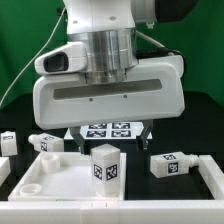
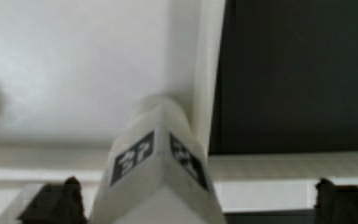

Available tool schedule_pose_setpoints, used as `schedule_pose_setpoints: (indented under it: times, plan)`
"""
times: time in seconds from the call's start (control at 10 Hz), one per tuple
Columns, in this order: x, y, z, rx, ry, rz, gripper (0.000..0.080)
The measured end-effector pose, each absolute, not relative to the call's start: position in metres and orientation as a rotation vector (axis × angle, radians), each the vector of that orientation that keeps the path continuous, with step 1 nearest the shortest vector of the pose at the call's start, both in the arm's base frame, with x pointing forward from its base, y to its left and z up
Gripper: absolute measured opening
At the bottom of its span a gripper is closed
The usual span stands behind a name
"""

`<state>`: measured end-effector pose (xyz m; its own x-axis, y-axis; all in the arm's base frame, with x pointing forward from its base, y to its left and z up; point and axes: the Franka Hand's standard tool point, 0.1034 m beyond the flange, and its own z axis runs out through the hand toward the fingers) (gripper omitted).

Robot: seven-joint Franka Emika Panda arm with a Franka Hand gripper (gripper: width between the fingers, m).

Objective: Assemble one leg

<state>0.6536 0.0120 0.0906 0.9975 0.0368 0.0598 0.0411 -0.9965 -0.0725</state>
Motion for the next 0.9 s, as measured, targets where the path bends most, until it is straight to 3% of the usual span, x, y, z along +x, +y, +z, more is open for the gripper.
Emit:
schedule_pose_setpoints:
  times: [0.3, 0.7, 0.9]
  plan:
    - [0.652, 0.011, 0.089, -3.066, -0.139, -0.09, 0.0649]
    - [0.656, -0.002, 0.09, -3.009, -0.821, -0.116, 0.0649]
    - [0.656, -0.003, 0.089, -2.995, -0.892, -0.123, 0.0649]
